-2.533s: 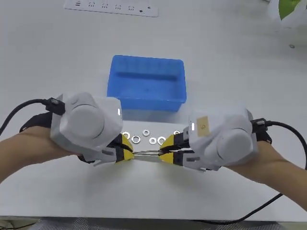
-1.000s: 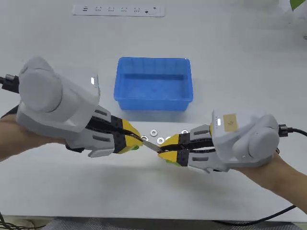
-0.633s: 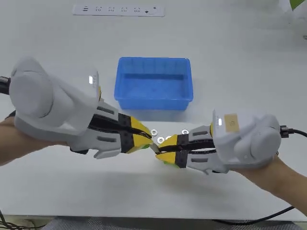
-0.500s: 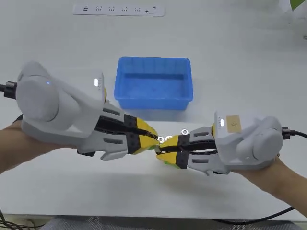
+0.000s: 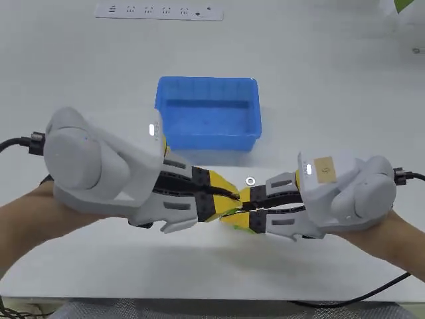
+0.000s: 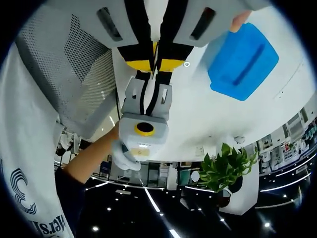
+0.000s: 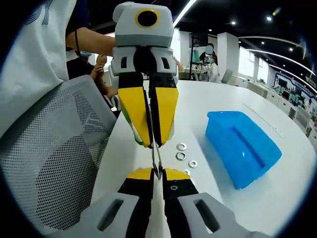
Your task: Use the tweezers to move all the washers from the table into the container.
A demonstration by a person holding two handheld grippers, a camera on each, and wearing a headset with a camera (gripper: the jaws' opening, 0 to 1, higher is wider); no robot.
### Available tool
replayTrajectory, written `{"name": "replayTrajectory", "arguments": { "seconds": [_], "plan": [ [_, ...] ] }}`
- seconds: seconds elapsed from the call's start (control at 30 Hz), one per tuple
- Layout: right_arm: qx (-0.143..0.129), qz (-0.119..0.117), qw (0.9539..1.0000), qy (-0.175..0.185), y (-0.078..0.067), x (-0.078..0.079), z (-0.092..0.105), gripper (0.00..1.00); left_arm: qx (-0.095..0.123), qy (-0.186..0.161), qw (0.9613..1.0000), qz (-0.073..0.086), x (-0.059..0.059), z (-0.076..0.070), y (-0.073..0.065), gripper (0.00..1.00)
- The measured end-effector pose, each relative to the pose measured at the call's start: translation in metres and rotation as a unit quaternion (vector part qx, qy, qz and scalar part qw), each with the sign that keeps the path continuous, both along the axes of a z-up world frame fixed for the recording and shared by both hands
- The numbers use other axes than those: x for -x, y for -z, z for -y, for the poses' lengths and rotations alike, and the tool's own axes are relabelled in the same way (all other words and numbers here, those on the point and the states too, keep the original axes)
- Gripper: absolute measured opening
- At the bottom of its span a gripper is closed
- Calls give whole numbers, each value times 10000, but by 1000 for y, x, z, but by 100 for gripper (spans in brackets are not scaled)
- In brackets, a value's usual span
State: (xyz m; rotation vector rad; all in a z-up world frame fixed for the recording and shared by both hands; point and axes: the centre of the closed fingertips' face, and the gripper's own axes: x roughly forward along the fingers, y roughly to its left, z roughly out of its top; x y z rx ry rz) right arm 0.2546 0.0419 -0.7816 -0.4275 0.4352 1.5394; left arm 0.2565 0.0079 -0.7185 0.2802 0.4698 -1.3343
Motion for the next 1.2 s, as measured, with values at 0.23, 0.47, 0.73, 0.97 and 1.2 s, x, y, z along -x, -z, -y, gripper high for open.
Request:
{"name": "replayTrajectory", "arguments": {
  "seconds": [0.23, 0.47, 0.73, 0.97, 1.2],
  "plan": [
    [100, 9, 9999, 105, -1, -3, -3, 11, -88, 35, 9998, 182, -2, -5, -1, 6],
    [40, -95, 9998, -172, -6, 4, -13, 10, -52, 29, 9999, 140, -1, -6, -1, 6],
    [49, 78, 9996, -263, -6, 4, -15, 7, -185, 74, 9997, 123, 3, -10, 3, 7],
    [5, 26, 9996, -289, -6, 3, -14, 7, -185, 99, 9997, 137, 3, -14, 3, 8],
    [17, -9, 9997, -260, -6, 4, -14, 7, -190, 199, 9993, 239, 2, -14, 2, 6]
  ]
}}
